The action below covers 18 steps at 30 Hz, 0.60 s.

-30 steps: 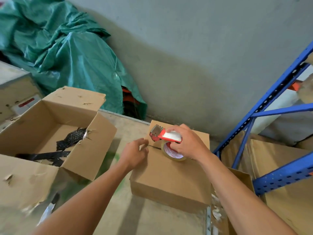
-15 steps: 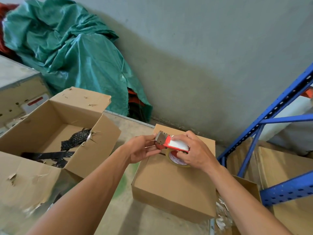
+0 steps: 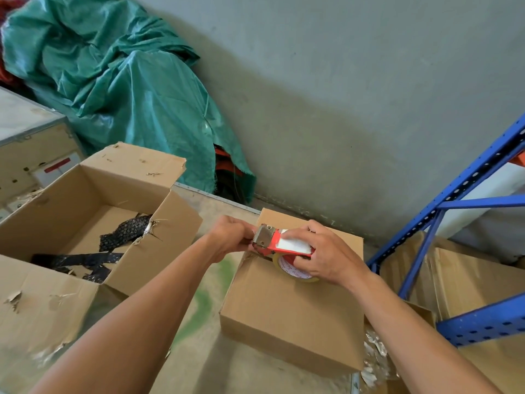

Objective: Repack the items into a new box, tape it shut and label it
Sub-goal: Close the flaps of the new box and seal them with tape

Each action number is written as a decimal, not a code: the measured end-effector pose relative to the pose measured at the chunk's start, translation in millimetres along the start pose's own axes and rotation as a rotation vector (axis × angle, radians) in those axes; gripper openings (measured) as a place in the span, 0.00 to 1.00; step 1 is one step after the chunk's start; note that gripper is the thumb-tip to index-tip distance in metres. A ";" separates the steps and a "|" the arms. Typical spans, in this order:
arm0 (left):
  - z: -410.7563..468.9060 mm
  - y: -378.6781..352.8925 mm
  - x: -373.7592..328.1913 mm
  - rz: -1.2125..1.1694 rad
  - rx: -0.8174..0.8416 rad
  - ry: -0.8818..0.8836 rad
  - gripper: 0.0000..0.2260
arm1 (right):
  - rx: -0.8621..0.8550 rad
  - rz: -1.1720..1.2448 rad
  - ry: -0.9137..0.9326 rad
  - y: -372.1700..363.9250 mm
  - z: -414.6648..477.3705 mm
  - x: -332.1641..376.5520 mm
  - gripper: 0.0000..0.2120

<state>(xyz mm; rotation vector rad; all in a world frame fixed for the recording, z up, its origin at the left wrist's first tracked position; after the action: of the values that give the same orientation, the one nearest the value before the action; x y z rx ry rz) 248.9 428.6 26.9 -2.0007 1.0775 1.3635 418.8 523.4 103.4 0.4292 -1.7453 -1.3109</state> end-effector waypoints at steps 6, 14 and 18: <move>3.9 19.3 -8.2 0.044 -0.082 -0.053 0.04 | 0.049 -0.036 0.017 -3.9 2.8 2.1 0.26; 5.3 37.2 -6.0 0.006 -0.123 -0.070 0.04 | 0.105 -0.079 0.035 -2.9 11.3 14.3 0.29; 8.2 31.9 -8.1 -0.029 -0.130 -0.084 0.04 | 0.121 -0.149 0.039 1.5 9.1 13.1 0.30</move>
<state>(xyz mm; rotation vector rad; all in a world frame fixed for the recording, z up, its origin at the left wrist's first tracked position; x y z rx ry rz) 216.8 419.3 32.5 -2.0224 0.9403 1.5228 404.6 520.0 110.0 0.6602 -1.7941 -1.2949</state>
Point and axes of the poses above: each hand's wrist, its own z-axis towards the middle knuckle, its own y-axis out of the back of the hand, x = y × z, the point moved 10 cm from there along z, towards the middle knuckle, and after that the axes turned 9 degrees about -y, right-handed, at the moved point
